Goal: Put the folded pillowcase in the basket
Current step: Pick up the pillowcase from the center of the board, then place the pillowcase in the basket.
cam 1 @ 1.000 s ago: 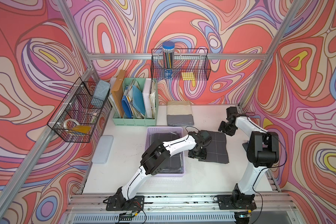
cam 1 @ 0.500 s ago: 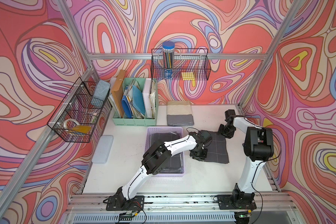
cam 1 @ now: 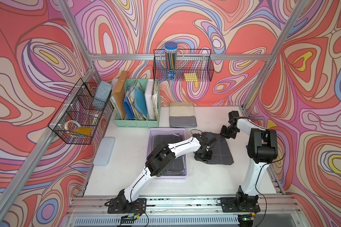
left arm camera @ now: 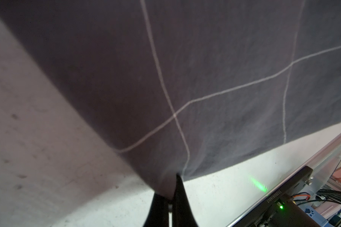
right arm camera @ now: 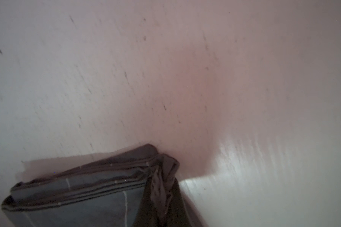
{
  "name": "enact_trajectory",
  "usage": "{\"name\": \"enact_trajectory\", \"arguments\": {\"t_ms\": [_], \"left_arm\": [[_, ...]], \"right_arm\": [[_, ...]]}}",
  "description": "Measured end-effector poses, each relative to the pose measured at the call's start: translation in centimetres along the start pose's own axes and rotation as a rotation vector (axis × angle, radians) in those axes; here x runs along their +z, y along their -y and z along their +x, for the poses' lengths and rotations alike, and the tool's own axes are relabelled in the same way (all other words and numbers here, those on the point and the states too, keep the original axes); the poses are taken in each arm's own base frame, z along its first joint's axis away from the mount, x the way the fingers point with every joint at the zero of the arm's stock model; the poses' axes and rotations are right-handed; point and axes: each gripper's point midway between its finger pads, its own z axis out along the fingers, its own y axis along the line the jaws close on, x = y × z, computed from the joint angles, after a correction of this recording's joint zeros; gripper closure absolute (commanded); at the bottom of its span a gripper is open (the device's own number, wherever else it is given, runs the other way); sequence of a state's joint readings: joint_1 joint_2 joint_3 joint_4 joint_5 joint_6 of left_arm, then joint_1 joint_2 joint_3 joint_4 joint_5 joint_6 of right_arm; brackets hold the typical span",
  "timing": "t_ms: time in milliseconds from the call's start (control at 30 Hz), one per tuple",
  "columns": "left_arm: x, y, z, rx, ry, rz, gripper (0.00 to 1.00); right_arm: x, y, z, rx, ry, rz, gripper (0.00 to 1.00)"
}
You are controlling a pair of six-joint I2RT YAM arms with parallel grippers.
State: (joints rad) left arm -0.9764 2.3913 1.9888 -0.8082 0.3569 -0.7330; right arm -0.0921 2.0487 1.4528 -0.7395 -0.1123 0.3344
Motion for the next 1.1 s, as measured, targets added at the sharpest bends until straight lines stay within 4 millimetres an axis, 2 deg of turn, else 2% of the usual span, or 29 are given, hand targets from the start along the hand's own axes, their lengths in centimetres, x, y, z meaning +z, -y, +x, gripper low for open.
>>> {"name": "enact_trajectory", "arguments": {"t_ms": [200,300,400,633,800,900,967,1033,1100], "left_arm": [[-0.5,-0.9,-0.6,0.014,0.008,-0.019,1.00],[-1.6,-1.0,-1.1,0.038,0.031,-0.040,1.00],[-3.9,-0.1,-1.7,0.070,0.074,-0.039,1.00],[-11.3,2.8,-2.6,0.140,0.218,0.013,1.00],[-14.1,3.4,-2.5,0.160,0.269,0.016,1.00],[-15.1,2.9,-2.2,0.162,0.284,-0.015,1.00],[-16.3,2.1,-1.6,0.165,0.302,-0.042,1.00],[-17.7,0.8,-0.6,0.155,0.317,-0.072,1.00],[-19.5,-1.3,1.0,0.127,0.329,-0.094,1.00]], "right_arm": [[-0.5,0.1,0.4,0.016,0.033,-0.012,1.00],[-1.3,0.2,1.1,0.033,0.038,-0.018,1.00],[-3.3,-0.3,1.1,0.051,0.074,-0.048,1.00],[-9.3,-2.0,-0.2,0.057,0.206,-0.131,1.00],[-11.1,-2.8,-0.2,0.062,0.233,-0.176,1.00],[-12.3,-3.9,0.2,0.060,0.244,-0.209,1.00],[-13.4,-5.4,0.7,0.042,0.257,-0.238,1.00],[-14.4,-7.6,1.6,0.005,0.263,-0.270,1.00],[-15.2,-10.7,3.0,-0.051,0.262,-0.306,1.00]]}}
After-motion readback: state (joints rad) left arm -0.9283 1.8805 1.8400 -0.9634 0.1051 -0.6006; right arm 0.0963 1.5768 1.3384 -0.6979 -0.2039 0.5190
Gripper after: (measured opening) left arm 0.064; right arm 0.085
